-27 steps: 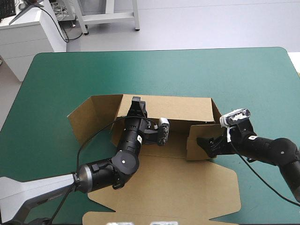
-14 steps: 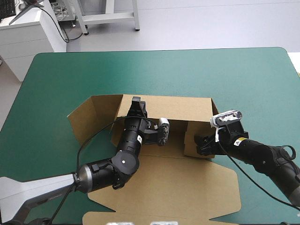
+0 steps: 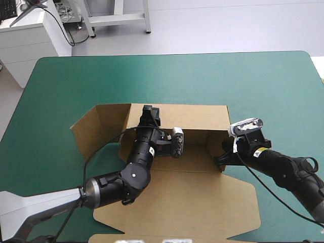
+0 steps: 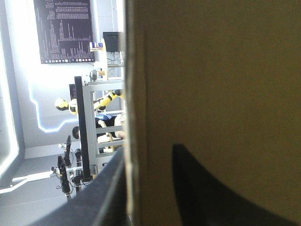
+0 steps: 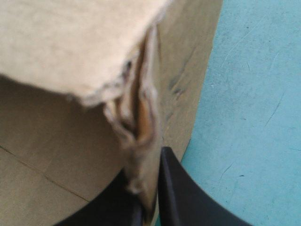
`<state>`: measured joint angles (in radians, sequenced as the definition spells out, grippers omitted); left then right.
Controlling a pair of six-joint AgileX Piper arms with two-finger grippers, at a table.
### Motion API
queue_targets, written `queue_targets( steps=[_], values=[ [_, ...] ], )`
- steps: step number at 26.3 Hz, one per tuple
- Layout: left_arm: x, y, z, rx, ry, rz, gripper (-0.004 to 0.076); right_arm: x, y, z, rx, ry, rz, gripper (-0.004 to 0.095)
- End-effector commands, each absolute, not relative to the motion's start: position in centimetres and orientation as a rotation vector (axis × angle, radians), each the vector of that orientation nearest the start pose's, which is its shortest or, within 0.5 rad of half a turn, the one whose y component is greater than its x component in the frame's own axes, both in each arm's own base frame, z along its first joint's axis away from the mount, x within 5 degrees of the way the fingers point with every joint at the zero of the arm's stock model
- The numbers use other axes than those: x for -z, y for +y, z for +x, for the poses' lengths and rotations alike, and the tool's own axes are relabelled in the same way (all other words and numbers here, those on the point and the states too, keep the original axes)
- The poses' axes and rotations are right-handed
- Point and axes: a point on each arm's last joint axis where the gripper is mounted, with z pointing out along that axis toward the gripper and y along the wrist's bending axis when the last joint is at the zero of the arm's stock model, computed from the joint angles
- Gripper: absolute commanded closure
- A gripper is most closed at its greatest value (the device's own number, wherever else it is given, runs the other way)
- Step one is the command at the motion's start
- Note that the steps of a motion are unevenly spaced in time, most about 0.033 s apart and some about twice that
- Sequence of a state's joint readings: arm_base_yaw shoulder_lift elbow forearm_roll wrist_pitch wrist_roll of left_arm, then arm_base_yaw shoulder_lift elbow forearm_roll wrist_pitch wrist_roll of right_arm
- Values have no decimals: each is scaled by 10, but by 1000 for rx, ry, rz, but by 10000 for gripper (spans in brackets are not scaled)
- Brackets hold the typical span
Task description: Fold the box
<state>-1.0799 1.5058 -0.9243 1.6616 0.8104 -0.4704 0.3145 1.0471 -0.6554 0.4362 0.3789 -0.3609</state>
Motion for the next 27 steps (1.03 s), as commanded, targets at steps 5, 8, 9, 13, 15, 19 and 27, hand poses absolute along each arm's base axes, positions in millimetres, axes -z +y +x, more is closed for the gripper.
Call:
queue_targets(
  steps=[5, 8, 9, 13, 15, 19, 27],
  values=[
    [-307, -237, 201, -933, 1219, 1378, 158, -297, 77, 202, -367, 2062, -305, 916],
    [-310, -238, 194, -971, 1215, 1350, 158, -297, 77, 209, -350, 2038, -284, 916],
    [-310, -240, 191, -977, 1211, 1345, 158, -296, 78, 213, -346, 2038, -280, 916],
    [-312, -248, 175, -988, 1170, 1347, 158, -289, 80, 231, -306, 2031, -264, 916],
    [-313, -254, 165, -975, 1145, 1353, 158, -287, 82, 245, -269, 1989, -242, 916],
    [-314, -258, 155, -972, 1125, 1352, 175, -287, 87, 268, -244, 1977, -247, 915],
    [-314, -258, 155, -974, 1125, 1349, 359, -301, 91, 285, -222, 1921, -256, 915]
  ],
)
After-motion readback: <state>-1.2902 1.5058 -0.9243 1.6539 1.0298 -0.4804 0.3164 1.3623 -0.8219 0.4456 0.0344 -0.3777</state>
